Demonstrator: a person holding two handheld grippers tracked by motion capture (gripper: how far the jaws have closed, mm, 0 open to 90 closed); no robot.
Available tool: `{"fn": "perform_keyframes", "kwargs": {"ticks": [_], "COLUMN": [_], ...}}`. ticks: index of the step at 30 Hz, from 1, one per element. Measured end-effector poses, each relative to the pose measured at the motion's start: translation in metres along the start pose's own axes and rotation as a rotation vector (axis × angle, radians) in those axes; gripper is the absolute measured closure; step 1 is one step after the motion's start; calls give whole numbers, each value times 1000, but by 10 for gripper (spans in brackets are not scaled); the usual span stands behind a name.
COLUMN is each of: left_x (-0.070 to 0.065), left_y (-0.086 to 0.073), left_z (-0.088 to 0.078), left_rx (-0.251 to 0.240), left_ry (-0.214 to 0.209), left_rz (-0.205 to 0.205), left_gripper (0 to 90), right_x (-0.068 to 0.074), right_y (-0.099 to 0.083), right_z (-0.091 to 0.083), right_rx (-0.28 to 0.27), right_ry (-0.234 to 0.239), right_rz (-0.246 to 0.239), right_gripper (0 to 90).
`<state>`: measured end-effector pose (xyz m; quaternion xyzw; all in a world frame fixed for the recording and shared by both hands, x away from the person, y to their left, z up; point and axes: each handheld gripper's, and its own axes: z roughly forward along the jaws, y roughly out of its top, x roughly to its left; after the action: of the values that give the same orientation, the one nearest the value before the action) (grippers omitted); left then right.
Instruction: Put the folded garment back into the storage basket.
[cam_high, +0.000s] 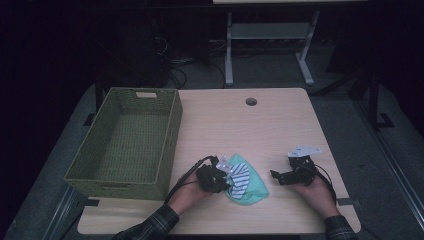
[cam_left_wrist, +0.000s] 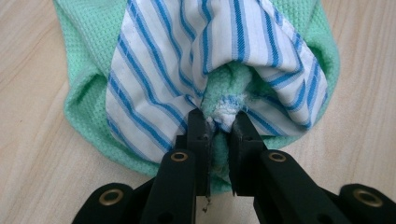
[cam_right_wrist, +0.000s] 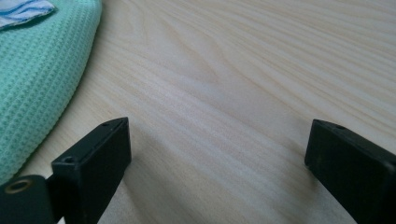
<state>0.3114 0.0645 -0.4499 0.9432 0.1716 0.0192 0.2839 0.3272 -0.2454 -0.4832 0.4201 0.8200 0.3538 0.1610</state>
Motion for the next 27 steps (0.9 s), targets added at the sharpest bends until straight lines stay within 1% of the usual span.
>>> {"fn": "perform_keyframes", "kwargs": {"ticks": [2, 3, 4, 6, 7, 8, 11, 12, 14, 15, 17, 19, 20, 21, 22, 24, 27], "left_x": [2, 1, 2, 1, 3, 2, 4, 6, 7, 9, 10, 12, 12, 13, 13, 13, 13], "left_y": [0, 0, 1, 1, 2, 2, 4, 4, 5, 6, 7, 8, 9, 10, 11, 13, 17], "left_z": [-2, -3, -4, -7, -10, -12, -19, -22, -27, -30, -36, -41, -42, -44, -46, -48, -52], "left_rx": [0, -12, -12, -46, -36, -58, -77, -78, -101, -105, -118, -115, -128, -130, -138, -139, -141], "left_ry": [-11, -16, -18, -23, -22, -25, -30, -32, -37, -43, -44, -44, -44, -47, -57, -61, -69], "left_rz": [-2, -15, -6, -35, -17, -32, -42, -32, -52, -50, -60, -53, -63, -60, -69, -73, -67], "left_gripper": [810, 810, 810, 810, 811, 811, 811, 811, 811, 812, 811, 811, 811, 811, 811, 811, 811], "right_x": [0, 0, 0, 0, 0, 0, 0, 0, 0, 0, 0, 0, 0, 0, 0, 0, 0], "right_y": [0, 0, 0, 0, 0, 0, 0, 0, 0, 0, 0, 0, 0, 0, 0, 0, 0], "right_z": [0, 0, 0, 0, 0, 0, 0, 0, 0, 0, 0, 0, 0, 0, 0, 0, 0], "right_rx": [0, 0, -1, -1, 0, 0, 0, 3, 2, 2, 2, 2, 2, 2, 2, 2, 1], "right_ry": [-1, -1, -2, -2, -3, -4, -6, -5, -6, -6, -6, -6, -6, -6, -6, -6, -6], "right_rz": [0, 0, -1, 7, 9, 9, 11, 15, 16, 17, 17, 17, 17, 17, 16, 17, 14], "right_gripper": [64, 64, 64, 65, 65, 65, 65, 65, 64, 64, 64, 64, 64, 64, 65, 64, 65]}}
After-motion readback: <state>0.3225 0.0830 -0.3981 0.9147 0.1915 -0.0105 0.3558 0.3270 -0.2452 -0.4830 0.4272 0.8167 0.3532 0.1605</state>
